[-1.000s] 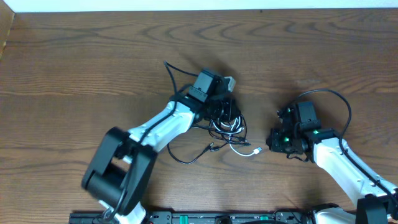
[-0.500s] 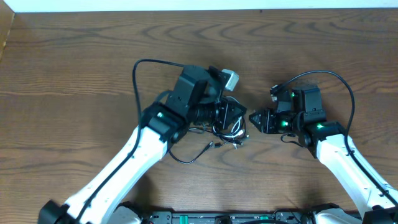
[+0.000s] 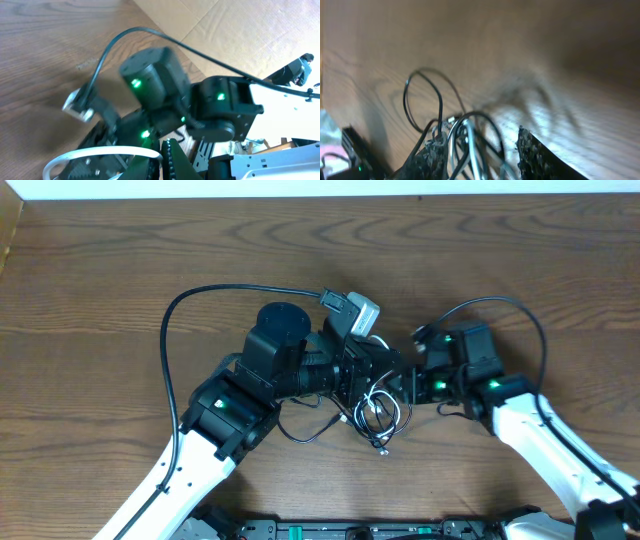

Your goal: Untangle cables

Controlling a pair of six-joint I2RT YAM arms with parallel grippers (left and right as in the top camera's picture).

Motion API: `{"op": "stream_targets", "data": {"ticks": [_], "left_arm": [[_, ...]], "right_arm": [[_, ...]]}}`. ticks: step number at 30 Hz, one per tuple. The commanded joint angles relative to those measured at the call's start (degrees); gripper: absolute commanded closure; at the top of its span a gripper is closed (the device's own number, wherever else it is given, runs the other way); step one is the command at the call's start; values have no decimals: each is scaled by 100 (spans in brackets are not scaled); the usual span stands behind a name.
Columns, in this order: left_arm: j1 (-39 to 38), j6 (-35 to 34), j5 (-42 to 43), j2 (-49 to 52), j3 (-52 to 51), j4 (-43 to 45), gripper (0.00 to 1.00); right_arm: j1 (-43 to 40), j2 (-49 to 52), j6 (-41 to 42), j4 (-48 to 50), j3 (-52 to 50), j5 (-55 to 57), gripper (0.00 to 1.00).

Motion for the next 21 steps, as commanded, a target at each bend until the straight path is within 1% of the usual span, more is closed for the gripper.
{"op": "stream_targets", "data": {"ticks": [1,3,6,8,9,12,13,14,18,21], "left_arm": [[0,125,94,-50,55,42,93],[0,127,94,-50,55,31,93],[2,308,48,-52,55,-127,93],[33,391,15,-52,55,-275,93],[66,400,7,-52,55,-345,93],[192,400,9,-52,55,-525,93],[256,400,7,-52,55,-608,93],[321,400,7,-52,55,-704,93],[651,437,-24,-52,55,-1145,92],[979,610,-284,-52,55,-1600,93]], "right_arm": [[262,262,52,-101,48,94,59],[321,376,52,-273,48,264,59],[341,592,37,-769,48,702,59],[341,715,-42,-935,48,822,60],[341,780,-37,-1012,46,905,63],[341,942,-57,-1156,39,1132,76],[341,999,-81,-1193,39,1217,85],[341,1043,-79,-1231,37,1303,98],[341,1141,-79,-1290,37,1574,99],[328,1137,-76,-1364,37,1998,99]]}}
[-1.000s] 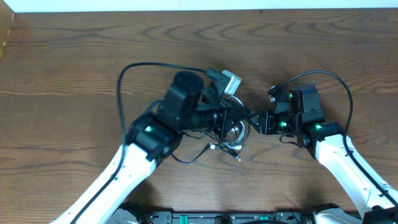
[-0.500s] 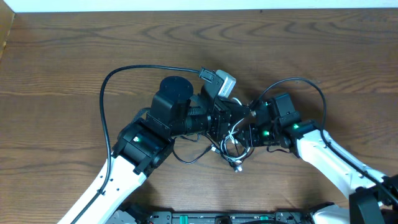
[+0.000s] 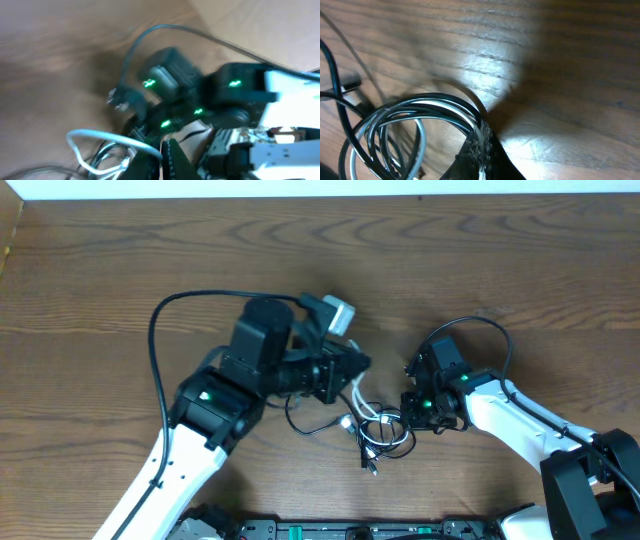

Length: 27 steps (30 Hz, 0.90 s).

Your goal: Untangle cables

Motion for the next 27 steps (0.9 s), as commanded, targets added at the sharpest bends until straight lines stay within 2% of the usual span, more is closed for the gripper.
{"op": "stream_targets", "data": {"ticks": [1,6,11,16,24,26,27], "left_arm": [[455,367,-341,-52,55,-415,92],[1292,555,-767,-52,55,-802,93],[2686,553,-767,-50,55,-752,93],[3711,551,-765,-42,55,-509,93],[4437,31,-734,-42,55,-179,92],[4404,31,-551,-37,52,-236,83],[4354,33,-459,-24,52,-280,61]], "right_arm": [[-7,122,-22,-103,-4,979,99],[-326,-39,87,-354,-2,1408,99],[-1266,-774,144,-525,0,1580,99],[-1971,-1545,146,-549,0,1578,99],[-2297,-2199,144,-562,0,1362,99],[-2297,-2205,129,-535,0,1025,99],[-2295,-2201,70,-535,0,813,99]]}}
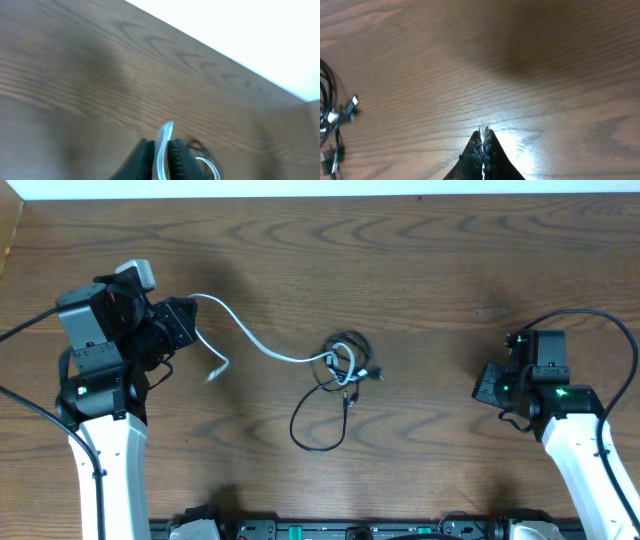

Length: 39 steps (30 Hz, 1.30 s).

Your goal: Untangle cables

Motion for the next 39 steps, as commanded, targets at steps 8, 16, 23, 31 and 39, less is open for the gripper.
{"op": "stream_targets", "data": {"ticks": [8,16,23,31,39], "left_arm": [[-892,-101,308,234,48,-433,34],[-2559,72,240,1062,48,-426,40],[-3558,70,240,2063,48,-17,40],[-4063,68,-345,3051,48,422,47],[-4374,61,-660,3711,48,1268,47]], "right_arm": [[26,-33,-37,-9,-31,-723,98],[26,-33,-37,-57,-31,-723,95],[26,-33,-57,-142,-33,-721,95],[26,-33,-57,-168,-33,-721,95],[26,-33,-59,-166,-33,-721,95]]}}
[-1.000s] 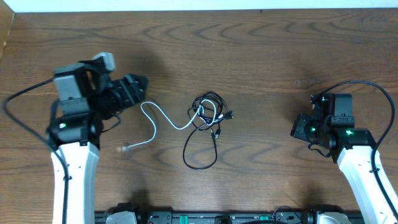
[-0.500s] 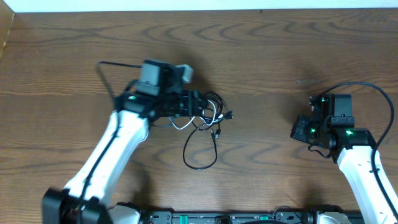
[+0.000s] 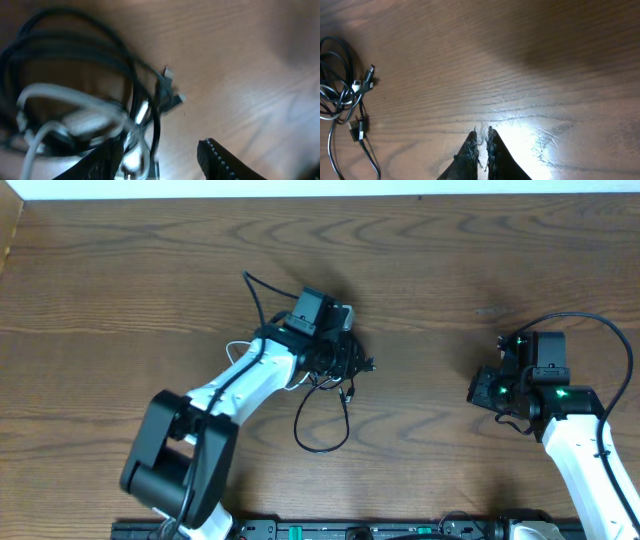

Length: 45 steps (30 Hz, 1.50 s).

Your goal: Untangle cables

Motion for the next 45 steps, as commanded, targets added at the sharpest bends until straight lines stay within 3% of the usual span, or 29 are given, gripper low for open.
{"op": "stream_targets", "data": {"ticks": [1,9,14,24,32,35,39,45], "left_arm": [[-166,66,-284,227,48,363,47],[-549,-61,-1012,640,48,1235,47],[-719,-323,-1016,809,48,1436,47],[-684,-402,-83,400,68,1499,91],[-505,-402,1357,-658,76,1517,92],[-479,-402,1810,-1021,76,1515,92],[-479,-402,2094,-1375,76,1462,92],[-479,-385,2096,-1427,74,1051,92]], "right_arm": [[24,-26,-48,-7,-26,-50,95],[24,-26,-48,-66,-26,-50,95],[24,-26,-48,-68,-26,-50,95],[24,-26,-46,-68,-26,-50,95],[24,-26,-50,-66,-26,-83,95],[24,-26,-396,24,-26,-616,96],[24,-26,-1196,494,-26,-2426,93],[24,-26,-1204,1207,-26,-3956,71]]}}
